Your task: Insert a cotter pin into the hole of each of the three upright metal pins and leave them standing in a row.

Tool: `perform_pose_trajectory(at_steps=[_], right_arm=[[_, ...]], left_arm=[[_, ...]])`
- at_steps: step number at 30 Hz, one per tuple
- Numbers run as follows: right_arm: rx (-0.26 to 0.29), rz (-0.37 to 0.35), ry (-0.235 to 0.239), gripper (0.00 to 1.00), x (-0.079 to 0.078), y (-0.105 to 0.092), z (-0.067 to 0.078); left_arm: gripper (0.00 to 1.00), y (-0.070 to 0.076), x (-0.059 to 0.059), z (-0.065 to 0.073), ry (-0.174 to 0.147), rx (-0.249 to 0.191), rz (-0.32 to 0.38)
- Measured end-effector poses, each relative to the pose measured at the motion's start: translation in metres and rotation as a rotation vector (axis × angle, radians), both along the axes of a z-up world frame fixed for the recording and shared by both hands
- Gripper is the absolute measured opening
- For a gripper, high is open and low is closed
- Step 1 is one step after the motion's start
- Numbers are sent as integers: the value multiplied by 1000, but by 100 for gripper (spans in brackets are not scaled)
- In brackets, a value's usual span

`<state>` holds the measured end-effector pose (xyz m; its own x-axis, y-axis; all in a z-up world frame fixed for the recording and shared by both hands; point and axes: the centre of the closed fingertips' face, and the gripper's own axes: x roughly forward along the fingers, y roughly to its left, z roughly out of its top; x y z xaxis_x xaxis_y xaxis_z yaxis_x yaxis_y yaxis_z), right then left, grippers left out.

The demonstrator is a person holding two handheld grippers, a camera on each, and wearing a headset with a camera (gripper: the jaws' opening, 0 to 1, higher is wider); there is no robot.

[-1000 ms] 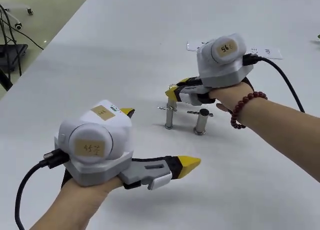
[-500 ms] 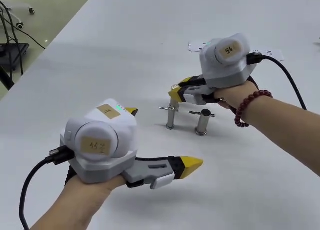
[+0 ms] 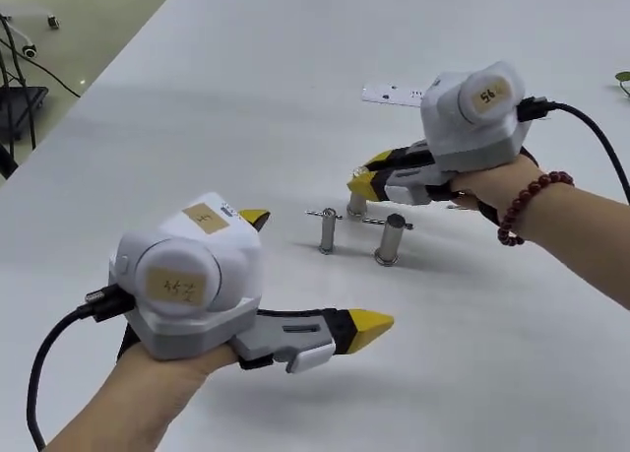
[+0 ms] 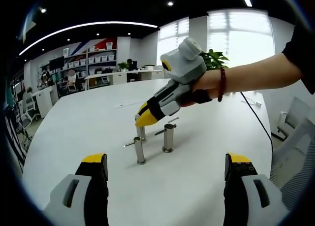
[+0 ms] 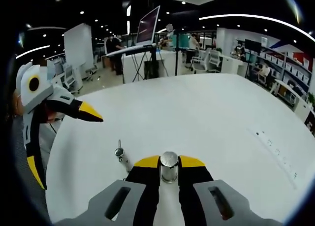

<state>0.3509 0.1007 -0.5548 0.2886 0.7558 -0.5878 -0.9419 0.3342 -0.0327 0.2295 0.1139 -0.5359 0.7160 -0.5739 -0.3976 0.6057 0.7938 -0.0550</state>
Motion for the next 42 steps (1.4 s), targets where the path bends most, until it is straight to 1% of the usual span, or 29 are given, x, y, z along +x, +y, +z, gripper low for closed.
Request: perform_pose_trajectory(at_steps=[4,7,9,11,14,23,31,38,42], right_arm=[[-21,18,-10,8,3,-16,0],[-20,21,-6,8,4,-23,0],[-21,29,-5,8,0,-29,1],[-18,32,4,8,-4,-35,2],[-16,31,17,8,-7,-46,1],[-44,35,28,8,-21,-74,-2],[-36,26,36,8,-36,-87,1],[-33,28,39,8,-52,-92,3],[-28,34,42,8,-61,-92,3]], left_arm=[[99,-1,-1,0,2,-2,-13],[99,-2,-2,0,4,-3,-18],[99,-3,-2,-1,8,-4,-22],[99,-4,-3,-2,12,4,-31],[99,-6,-3,-2,8,3,-40],[99,-10,-5,-2,6,8,-65],[99,-12,-5,-1,4,5,-75],[99,-14,-7,-2,14,9,-88],[99,-14,-7,0,11,-1,-87]])
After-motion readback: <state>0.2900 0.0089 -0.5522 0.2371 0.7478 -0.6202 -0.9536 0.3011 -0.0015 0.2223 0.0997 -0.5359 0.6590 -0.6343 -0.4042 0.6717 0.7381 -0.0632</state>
